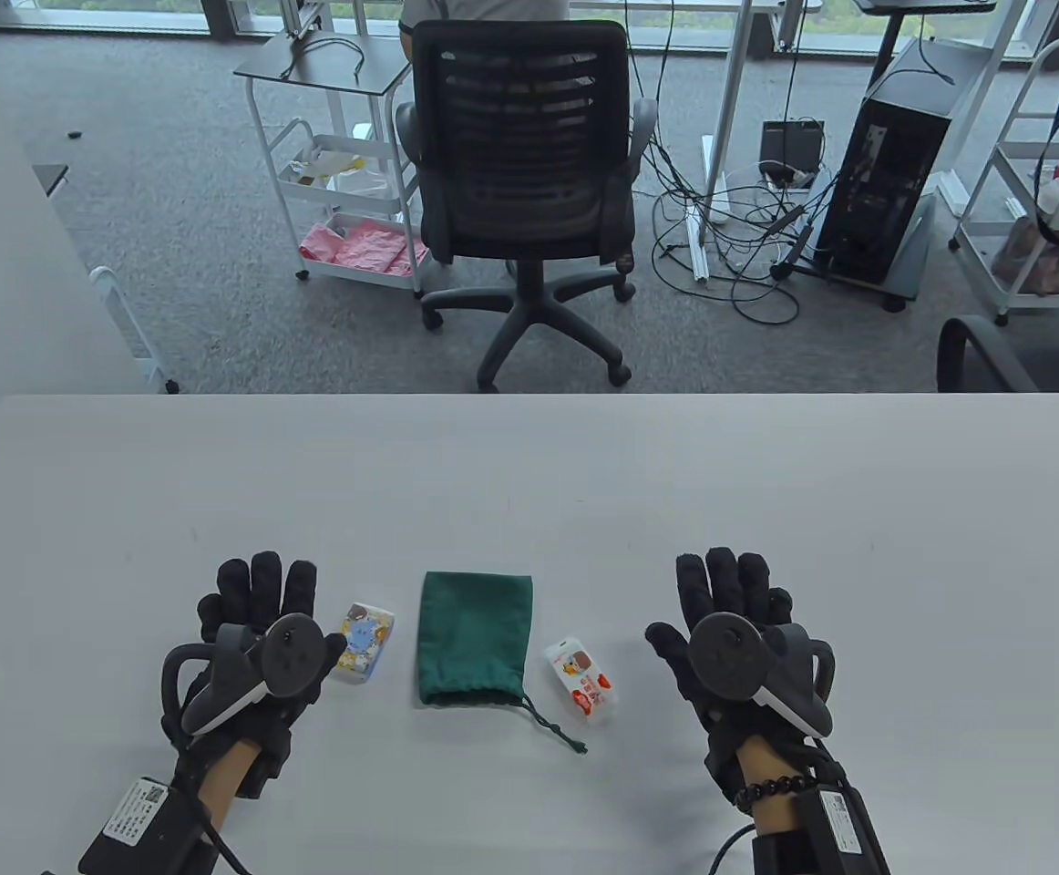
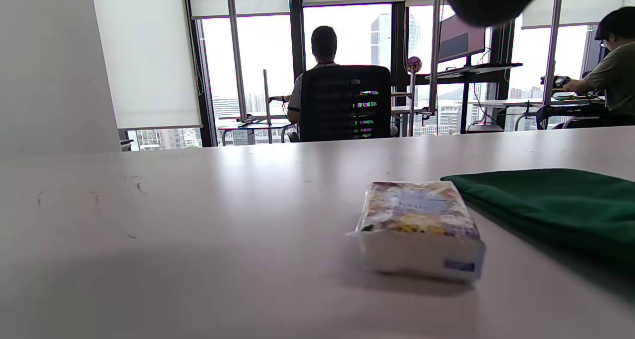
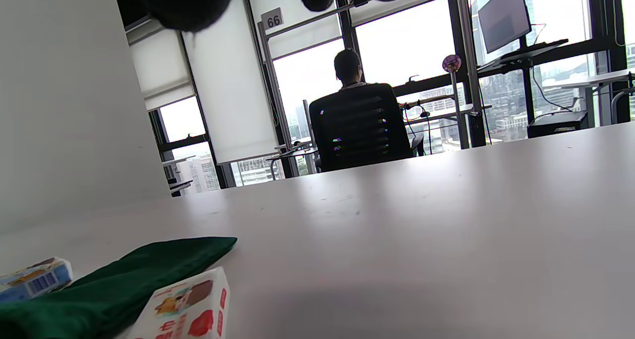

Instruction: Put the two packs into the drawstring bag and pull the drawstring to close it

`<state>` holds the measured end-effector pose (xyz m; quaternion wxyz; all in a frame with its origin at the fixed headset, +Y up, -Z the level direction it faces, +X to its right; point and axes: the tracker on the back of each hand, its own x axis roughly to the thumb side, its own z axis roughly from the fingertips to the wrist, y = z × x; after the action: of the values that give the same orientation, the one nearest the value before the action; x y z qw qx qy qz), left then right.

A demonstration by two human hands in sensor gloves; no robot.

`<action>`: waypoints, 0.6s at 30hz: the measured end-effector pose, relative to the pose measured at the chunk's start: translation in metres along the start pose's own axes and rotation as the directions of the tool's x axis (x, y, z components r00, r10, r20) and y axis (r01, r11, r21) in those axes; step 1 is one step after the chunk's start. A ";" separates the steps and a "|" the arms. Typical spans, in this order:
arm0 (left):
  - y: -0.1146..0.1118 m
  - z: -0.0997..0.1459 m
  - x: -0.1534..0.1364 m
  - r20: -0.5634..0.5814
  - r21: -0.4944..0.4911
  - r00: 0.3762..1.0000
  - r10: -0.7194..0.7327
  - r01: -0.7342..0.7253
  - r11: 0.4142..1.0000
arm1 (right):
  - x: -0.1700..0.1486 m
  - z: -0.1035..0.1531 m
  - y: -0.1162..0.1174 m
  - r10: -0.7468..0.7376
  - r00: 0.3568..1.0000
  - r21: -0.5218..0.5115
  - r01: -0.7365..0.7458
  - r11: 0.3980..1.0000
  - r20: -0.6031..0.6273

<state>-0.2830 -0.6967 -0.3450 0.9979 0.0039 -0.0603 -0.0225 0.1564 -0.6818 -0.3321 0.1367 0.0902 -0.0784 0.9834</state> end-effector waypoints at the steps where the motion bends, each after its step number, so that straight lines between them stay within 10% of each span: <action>1: 0.000 0.000 0.000 0.000 0.003 1.000 0.000 0.000 1.000 | 0.000 0.000 -0.001 -0.001 1.000 -0.003 0.001 1.000 0.000; 18: -0.003 0.003 0.031 0.096 -0.009 0.995 -0.029 0.030 1.000 | 0.000 0.002 -0.003 -0.012 1.000 -0.004 0.012 1.000 -0.001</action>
<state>-0.2527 -0.7014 -0.3384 0.9934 -0.0014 -0.1081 -0.0376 0.1580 -0.6793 -0.3299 0.1429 0.0897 -0.0797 0.9824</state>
